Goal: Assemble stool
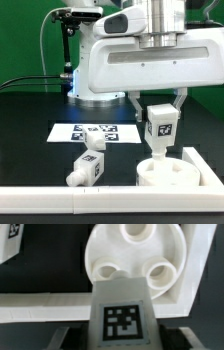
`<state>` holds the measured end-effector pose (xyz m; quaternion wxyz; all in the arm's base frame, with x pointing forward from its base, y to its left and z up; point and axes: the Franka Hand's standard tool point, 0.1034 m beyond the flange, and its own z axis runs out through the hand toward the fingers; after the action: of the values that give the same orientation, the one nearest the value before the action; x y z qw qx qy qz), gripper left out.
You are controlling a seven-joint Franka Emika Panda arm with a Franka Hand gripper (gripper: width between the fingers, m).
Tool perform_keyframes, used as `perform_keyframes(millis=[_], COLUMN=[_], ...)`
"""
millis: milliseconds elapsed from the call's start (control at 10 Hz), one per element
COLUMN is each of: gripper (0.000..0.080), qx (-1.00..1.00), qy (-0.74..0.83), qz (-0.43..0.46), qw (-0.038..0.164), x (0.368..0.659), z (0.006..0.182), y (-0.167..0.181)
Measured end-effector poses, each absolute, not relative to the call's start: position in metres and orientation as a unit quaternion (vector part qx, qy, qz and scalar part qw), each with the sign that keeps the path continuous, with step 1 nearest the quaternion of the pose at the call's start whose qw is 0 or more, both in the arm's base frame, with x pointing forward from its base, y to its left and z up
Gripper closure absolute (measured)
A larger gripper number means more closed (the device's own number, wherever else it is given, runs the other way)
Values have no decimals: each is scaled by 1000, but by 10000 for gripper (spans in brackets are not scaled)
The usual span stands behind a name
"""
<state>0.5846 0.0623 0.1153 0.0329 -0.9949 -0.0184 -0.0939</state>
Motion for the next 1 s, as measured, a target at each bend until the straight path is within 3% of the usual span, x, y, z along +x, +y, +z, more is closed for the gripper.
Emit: perform_keyframes(millis=[600, 1000], gripper=[462, 462], qx=[-995, -995], qy=[-33, -28], qz=[-94, -92], qw=[30, 37], x=[583, 580], z=[112, 110], y=[63, 95])
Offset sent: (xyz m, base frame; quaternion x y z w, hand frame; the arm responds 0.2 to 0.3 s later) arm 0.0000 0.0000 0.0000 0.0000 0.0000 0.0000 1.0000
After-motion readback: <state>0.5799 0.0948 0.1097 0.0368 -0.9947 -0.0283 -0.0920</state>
